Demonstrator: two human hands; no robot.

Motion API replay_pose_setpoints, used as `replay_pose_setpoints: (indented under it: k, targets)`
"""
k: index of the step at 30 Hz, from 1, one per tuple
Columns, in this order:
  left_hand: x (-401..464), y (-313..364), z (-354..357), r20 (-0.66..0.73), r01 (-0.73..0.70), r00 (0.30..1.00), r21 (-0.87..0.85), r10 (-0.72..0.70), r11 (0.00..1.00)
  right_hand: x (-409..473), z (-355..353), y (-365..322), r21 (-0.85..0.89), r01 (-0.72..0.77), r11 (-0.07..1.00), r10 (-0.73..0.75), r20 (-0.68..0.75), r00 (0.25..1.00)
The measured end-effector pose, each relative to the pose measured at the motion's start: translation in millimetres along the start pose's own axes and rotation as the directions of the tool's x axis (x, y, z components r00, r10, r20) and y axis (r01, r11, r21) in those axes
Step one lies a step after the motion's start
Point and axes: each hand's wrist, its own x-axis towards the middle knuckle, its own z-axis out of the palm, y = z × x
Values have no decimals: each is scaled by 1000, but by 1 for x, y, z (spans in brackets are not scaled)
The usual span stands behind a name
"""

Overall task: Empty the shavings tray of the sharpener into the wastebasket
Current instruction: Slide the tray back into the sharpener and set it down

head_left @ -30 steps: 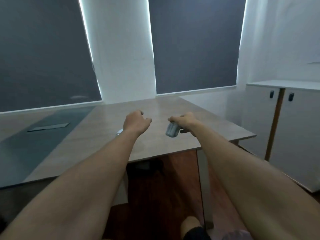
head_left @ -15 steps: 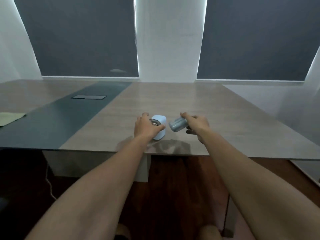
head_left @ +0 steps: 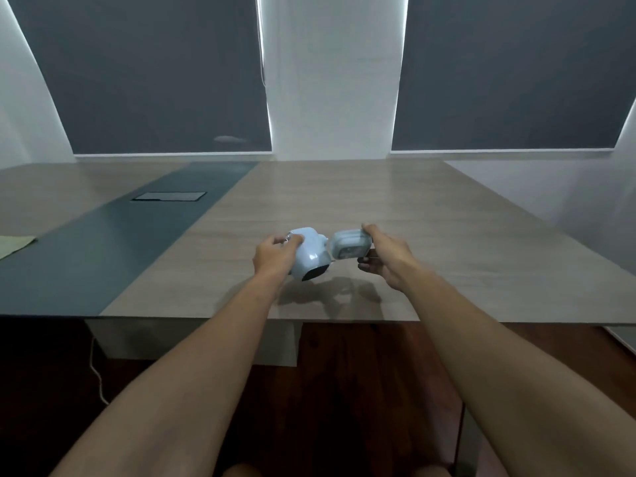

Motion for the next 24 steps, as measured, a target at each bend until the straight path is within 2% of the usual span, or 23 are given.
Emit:
replay_pose_setpoints:
  k: [6,13,18,24]
  targets:
    - [0,-1,-5,91,62,995,-195,-45,979,-1,10,6,-37,-3,999,4,35,999]
    - [1,1,-8,159,39,987,-190,-8,981,0,20,12,-27,18,999,-16,68,998]
    - [-4,5,-11,169,36,986,-259,8,965,-12,33,11,-115,58,992,-42,132,990]
    - [-7,8,-29,122,26,992,-257,6,966,-28,59,6,-161,48,986,-34,88,996]
